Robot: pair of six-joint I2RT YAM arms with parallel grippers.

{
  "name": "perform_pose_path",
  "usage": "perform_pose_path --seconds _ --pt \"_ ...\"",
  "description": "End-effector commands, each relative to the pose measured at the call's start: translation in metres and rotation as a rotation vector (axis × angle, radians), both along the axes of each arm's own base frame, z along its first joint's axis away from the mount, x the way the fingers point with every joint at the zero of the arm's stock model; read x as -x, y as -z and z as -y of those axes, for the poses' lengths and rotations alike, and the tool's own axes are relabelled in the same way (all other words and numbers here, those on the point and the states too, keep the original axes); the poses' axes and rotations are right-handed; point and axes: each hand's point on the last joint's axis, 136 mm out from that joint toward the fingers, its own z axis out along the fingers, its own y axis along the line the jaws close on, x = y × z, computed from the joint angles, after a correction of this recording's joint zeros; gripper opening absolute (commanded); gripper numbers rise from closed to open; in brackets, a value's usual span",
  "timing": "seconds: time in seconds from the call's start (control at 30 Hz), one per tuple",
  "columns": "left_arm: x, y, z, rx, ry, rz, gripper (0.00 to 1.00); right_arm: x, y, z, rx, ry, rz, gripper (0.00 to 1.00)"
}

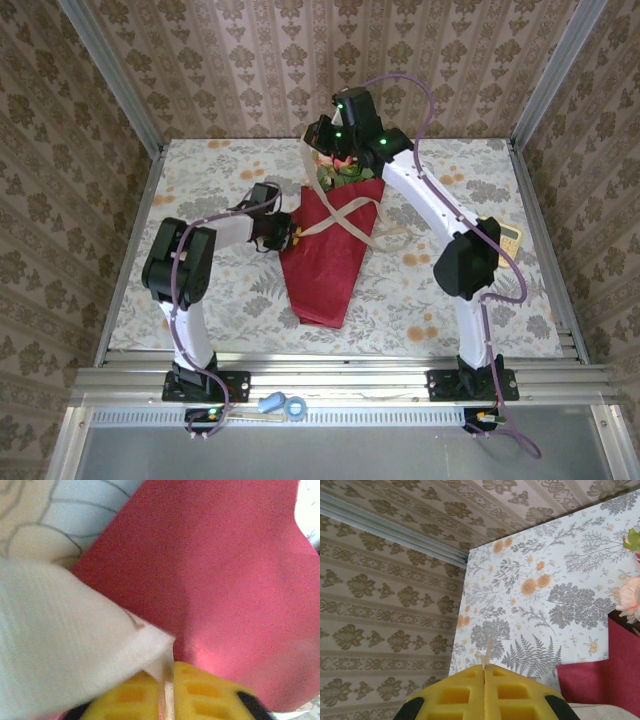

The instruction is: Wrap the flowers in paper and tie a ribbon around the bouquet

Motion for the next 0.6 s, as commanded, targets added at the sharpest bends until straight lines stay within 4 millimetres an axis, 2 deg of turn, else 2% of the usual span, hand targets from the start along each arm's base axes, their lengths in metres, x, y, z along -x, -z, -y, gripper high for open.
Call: perform_pose_path --seconds 0.0,0.1,0.27,0.37,0.47,0.57 --pt "0.003 -0.014 0.001 0.002 0.008 0.032 0.0 -0.015 0.018 -0.001 -0.002 -0.027 -0.017 0.0" --pt "0.009 -0.03 -0.002 -0.017 0.024 0.08 0.0 -0.016 0.045 -0.004 0.043 -0.063 -0.062 0.0" --pt "0.023 -0.054 0.004 -0.01 0.086 0.133 0.0 -0.012 0.085 -0.014 0.07 -0.101 -0.139 0.0" --pt "0.03 -0.064 0.006 -0.006 0.115 0.171 0.0 0.006 0.124 -0.026 0.118 -0.164 -0.237 0.0" --pt "0.034 -0.063 0.005 -0.002 0.124 0.18 0.0 0.026 0.16 -0.037 0.162 -0.237 -0.322 0.0" --pt "0.031 -0.066 0.005 0.002 0.13 0.209 0.0 0.048 0.191 -0.036 0.227 -0.294 -0.41 0.0"
